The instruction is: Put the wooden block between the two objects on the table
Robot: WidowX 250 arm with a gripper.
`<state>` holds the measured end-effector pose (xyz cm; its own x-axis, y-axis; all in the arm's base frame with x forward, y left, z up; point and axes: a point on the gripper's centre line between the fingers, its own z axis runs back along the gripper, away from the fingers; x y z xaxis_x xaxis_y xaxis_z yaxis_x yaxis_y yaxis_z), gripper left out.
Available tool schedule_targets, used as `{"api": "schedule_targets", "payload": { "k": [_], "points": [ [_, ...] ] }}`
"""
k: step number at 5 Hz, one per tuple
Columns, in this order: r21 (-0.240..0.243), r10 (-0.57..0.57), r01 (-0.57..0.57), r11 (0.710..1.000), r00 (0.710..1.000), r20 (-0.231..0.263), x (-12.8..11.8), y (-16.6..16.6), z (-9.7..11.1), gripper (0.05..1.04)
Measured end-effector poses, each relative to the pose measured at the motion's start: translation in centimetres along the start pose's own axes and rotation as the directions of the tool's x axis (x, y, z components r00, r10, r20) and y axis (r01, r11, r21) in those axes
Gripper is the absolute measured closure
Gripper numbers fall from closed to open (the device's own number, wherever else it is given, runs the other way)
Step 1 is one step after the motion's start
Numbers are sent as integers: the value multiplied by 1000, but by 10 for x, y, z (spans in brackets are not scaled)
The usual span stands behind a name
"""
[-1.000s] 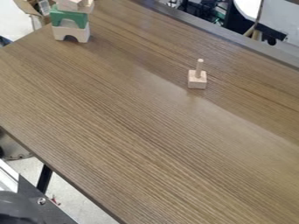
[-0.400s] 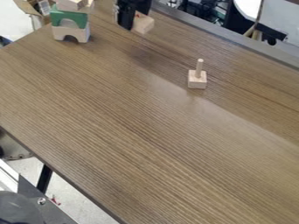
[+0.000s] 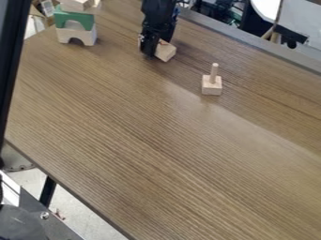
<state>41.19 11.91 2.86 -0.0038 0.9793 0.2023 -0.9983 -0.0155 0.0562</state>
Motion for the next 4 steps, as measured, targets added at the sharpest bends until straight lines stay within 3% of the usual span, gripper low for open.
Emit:
{"api": "schedule_targets", "payload": {
  "k": [1,2,3,4],
  "points": [
    [27,35,-34,999,999,-25,3,4,-1,142],
    [35,56,-54,998,997,-58,4,7,2,81],
    [37,106,-103,994,988,-110,19,16,20,84],
    [-40,183,-192,981,970,-157,53,22,68,84]
  ]
}}
